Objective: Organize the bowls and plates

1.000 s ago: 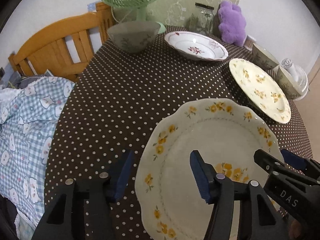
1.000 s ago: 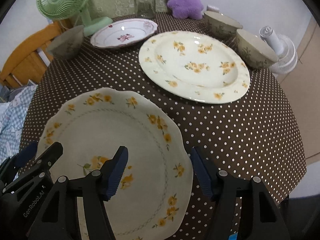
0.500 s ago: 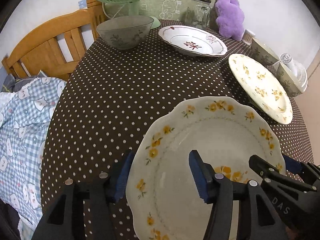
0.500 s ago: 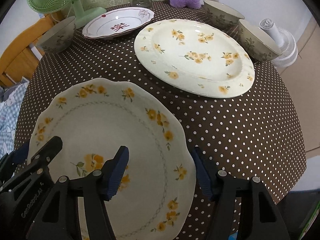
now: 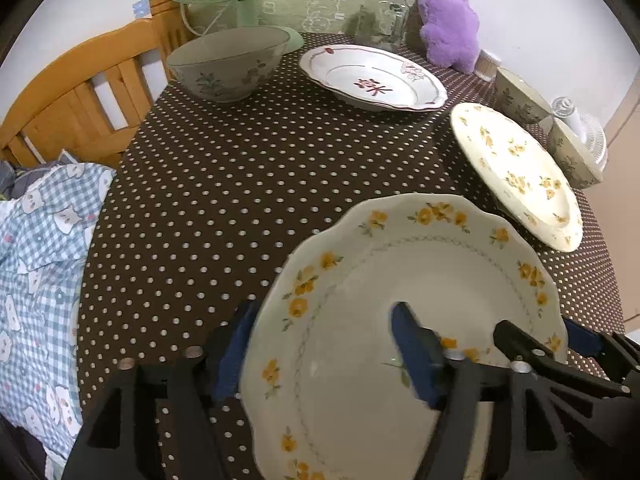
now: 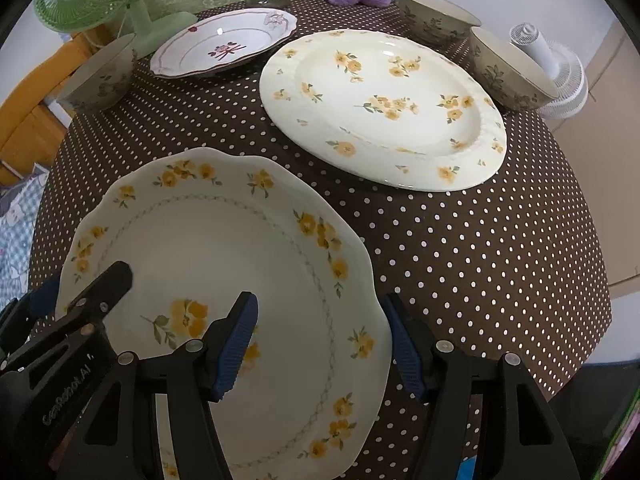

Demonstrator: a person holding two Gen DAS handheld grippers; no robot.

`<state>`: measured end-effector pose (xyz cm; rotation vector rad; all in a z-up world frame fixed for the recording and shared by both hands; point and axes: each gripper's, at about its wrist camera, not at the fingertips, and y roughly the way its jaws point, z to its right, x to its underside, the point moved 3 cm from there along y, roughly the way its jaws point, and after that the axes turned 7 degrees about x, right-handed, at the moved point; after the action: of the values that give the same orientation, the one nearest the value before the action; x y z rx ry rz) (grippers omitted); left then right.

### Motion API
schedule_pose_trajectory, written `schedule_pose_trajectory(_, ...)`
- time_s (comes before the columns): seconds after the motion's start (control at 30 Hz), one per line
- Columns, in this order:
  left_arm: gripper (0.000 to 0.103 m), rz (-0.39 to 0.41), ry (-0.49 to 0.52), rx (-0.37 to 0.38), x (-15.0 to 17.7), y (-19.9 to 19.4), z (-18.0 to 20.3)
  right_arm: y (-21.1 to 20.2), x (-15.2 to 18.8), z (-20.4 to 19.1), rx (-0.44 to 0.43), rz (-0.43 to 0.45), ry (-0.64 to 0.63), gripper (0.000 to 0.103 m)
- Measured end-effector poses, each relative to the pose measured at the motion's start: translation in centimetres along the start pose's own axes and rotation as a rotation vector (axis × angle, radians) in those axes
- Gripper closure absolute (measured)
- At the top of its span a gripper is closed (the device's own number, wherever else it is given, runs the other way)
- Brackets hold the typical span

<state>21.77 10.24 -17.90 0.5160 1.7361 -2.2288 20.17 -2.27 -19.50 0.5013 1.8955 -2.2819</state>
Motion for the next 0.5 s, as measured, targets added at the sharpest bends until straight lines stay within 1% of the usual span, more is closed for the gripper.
schedule_pose_trajectory(0.07,0.022,0.007,-0.007,0.003,-0.2,-0.2,0.0,0.1,0.0,0.2,-0.014,-0.001,0.005,0.036)
schedule_pose_trajectory(0.1,0.016,0.012,-0.011,-0.001,-0.2,-0.3,-0.1,0.0,-0.1,0.4,-0.023,-0.001,0.014,0.036)
schedule_pose_trajectory(0.13,0.012,0.018,-0.014,-0.004,-0.3,-0.6,-0.1,-0.1,-0.2,0.7,-0.032,-0.001,0.023,0.036)
schedule_pose_trajectory(0.23,0.010,0.034,-0.016,-0.006,-0.5,-1.5,0.2,-0.8,-0.5,1.2,-0.054,0.004,0.026,0.035)
schedule_pose_trajectory(0.3,0.009,0.044,-0.012,-0.008,-0.8,-2.1,0.3,-1.7,-0.8,1.5,-0.052,0.023,0.016,0.035)
schedule_pose_trajectory(0.33,0.007,0.049,-0.031,-0.013,-0.9,-2.5,0.4,-2.2,-1.0,1.7,-0.057,0.032,0.012,0.035)
schedule_pose_trajectory(0.5,0.002,0.086,-0.017,-0.034,-1.5,-4.1,1.5,-3.7,-1.7,2.7,-0.097,0.071,0.003,0.035)
